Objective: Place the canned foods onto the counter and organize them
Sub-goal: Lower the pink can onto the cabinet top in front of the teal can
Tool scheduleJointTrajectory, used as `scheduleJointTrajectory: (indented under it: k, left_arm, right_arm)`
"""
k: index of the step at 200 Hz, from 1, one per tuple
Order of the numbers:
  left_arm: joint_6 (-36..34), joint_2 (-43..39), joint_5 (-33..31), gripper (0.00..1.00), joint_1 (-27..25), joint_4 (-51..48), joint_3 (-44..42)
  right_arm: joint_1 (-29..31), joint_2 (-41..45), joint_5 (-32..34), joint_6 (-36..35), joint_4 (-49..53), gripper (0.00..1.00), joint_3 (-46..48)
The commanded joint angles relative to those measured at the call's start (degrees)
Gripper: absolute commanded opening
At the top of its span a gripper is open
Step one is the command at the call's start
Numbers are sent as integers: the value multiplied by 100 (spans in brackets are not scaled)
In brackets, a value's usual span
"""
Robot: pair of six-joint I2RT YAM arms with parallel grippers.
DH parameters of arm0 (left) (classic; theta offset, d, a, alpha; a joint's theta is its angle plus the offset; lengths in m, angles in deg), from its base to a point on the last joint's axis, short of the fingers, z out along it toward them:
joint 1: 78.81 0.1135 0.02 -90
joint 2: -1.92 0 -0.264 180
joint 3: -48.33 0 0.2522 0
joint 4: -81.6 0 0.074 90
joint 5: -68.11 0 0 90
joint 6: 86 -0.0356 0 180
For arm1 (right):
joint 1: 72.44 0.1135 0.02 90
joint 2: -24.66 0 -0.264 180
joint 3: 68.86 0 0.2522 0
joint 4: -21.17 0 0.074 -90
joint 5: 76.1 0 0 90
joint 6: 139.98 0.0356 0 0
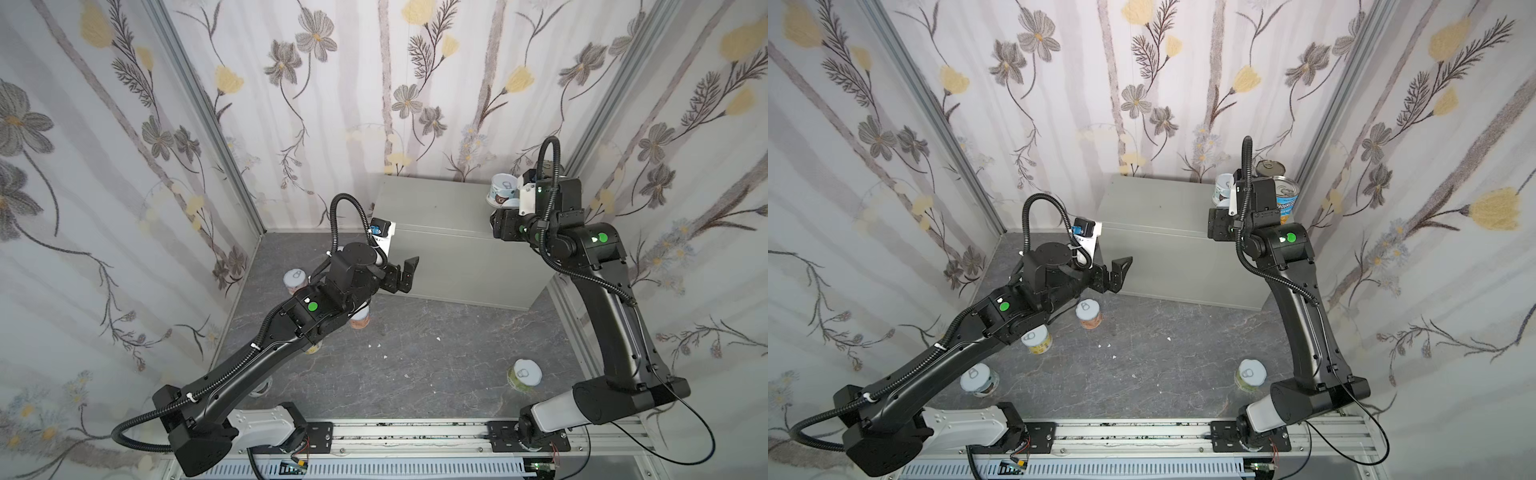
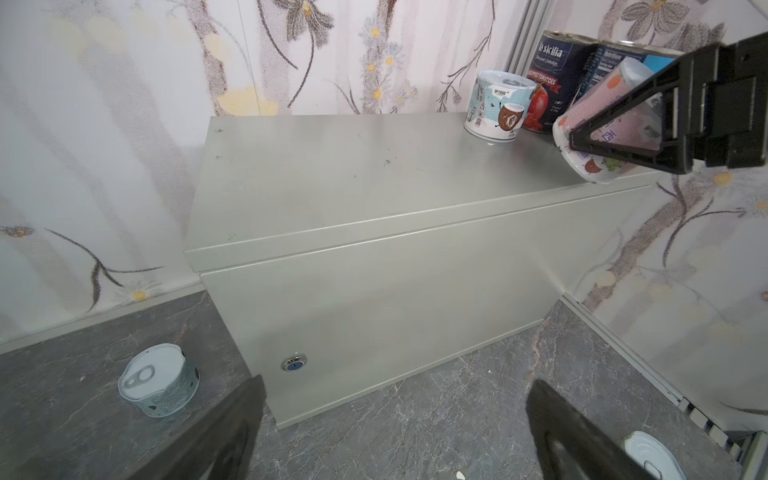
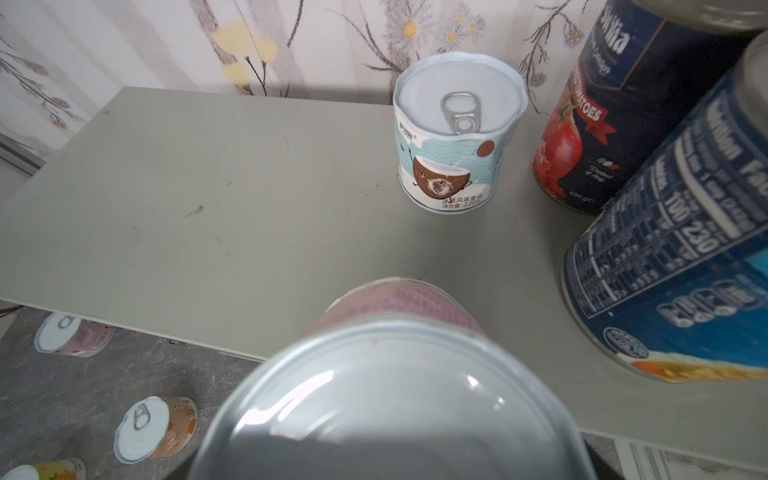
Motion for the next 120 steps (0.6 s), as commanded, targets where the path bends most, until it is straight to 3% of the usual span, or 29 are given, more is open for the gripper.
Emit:
scheduleJointTrajectory:
  k: [1,59,120]
  left_arm:
    - [-12,-1,113,100,37,384,-66]
    - [5,11,232,100,129,506,-201]
    - [-35,100,291,100,200,541,-263]
  right_arm:
    - [-61,-127,-22,-158,-228,69,-143]
    - [-213,-529,-3,-214,-115,72,-422]
    - [-313,-889,-69,-264,-110,81,-558]
